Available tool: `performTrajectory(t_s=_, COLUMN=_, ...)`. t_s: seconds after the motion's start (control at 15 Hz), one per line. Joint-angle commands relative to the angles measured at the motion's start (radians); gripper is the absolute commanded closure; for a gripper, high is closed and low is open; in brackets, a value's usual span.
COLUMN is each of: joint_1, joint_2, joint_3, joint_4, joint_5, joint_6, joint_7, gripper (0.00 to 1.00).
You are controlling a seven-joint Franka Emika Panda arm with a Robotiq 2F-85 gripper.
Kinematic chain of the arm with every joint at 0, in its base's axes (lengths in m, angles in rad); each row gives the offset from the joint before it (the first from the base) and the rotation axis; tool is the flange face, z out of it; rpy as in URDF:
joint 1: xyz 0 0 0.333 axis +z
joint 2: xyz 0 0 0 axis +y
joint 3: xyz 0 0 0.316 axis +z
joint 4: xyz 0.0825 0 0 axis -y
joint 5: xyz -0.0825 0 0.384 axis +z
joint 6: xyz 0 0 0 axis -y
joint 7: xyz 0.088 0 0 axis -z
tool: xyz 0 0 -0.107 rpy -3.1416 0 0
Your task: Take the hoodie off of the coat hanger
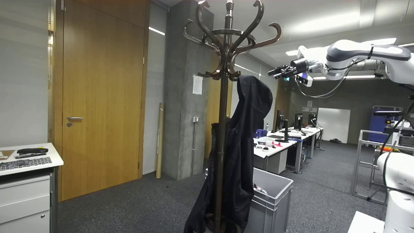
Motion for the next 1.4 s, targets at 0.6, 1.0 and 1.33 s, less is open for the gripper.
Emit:
performTrajectory(t_s=0.6, joint_1=0.11, joint_2=0.223, joint_3=-0.099, joint_4=0.15, joint_5=0.419, joint_6=0.012, joint_7=-0.375, gripper=0.0)
performTrajectory(t_s=1.0, joint_1=-0.029, joint_2=0.325, joint_3=-0.009, joint_4=0.215, joint_5=0.594, joint_6=-0.068, joint_7=-0.496, gripper=0.43)
performTrajectory(t_s=1.33, joint_1=-0.262, joint_2=0.34, joint_3=0.164, joint_4=0.23, joint_5=0.58, joint_6=-0.163, joint_7=-0.44, gripper=0.82)
